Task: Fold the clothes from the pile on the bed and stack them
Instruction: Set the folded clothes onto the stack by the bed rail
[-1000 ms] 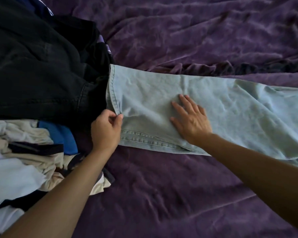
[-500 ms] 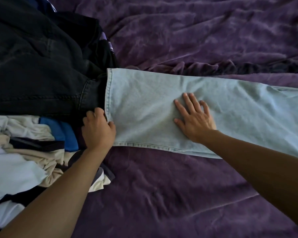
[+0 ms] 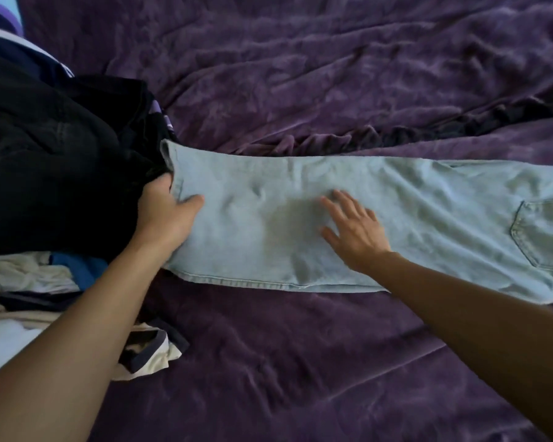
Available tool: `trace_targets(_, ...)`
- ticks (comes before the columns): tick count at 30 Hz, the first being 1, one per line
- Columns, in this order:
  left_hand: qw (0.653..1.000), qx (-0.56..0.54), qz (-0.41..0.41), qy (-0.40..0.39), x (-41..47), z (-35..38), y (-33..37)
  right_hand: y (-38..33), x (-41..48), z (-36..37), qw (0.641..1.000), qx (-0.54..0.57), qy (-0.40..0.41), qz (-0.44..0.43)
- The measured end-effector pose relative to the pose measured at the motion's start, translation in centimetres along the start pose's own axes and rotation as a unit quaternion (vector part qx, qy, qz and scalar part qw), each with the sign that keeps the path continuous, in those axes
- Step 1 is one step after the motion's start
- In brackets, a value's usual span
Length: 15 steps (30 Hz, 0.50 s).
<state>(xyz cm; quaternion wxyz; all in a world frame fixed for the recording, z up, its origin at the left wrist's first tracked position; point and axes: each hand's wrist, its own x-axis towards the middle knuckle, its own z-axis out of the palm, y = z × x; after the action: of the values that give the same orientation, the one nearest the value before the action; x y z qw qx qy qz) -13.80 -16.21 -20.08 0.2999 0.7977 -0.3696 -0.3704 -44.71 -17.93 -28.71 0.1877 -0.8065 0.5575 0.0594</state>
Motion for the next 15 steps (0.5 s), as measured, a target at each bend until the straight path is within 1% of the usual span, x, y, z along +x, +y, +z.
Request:
trace_targets(1, 0.998, 0.028, 0.050, -0.010, -0.9, 0.8, 2.3, 1.8, -1.2, -0.4, 0.999, 0.027, 0.010, 0.040)
trace_targets(3, 0.983, 0.103, 0.142, -0.044, -3.3, 3.7, 6.6, 5.7, -3.7, -1.3, 0.991, 0.068, 0.015, 0.118)
trace_targets(5, 0.958, 0.200, 0.189, -0.083, -6.0, 8.1, 10.1, 9.6, -6.0, -2.2, 0.979, 0.095, 0.027, 0.178)
trace_targets(7, 0.932, 0.288, 0.195, -0.107, -8.5, 13.5, 12.5, 13.1, -8.2, -3.1, 0.969, 0.115, 0.054, 0.213)
trace_targets(9, 0.919, 0.327, 0.173, -0.133, -10.5, 18.9, 13.5, 16.0, -9.9, -3.7, 0.967, 0.125, 0.051, 0.214)
trace_targets(11, 0.905, 0.345, 0.143, -0.202, -12.2, 23.5, 13.5, 18.4, -11.4, -3.9, 0.970, 0.122, 0.025, 0.210)
trace_targets(13, 0.870, 0.372, 0.131, -0.298, -14.2, 27.1, 12.9, 20.5, -12.7, -3.6, 0.974, 0.112, 0.003, 0.198)
trace_targets(14, 0.856, 0.380, 0.147, -0.320, -15.2, 28.5, 12.5, 21.3, -13.3, -3.4, 0.975, 0.108, -0.008, 0.192)
trace_targets(15, 0.855, 0.369, 0.180, -0.318, -16.3, 29.4, 12.2, 22.1, -13.8, -3.2, 0.976, 0.107, -0.019, 0.188)
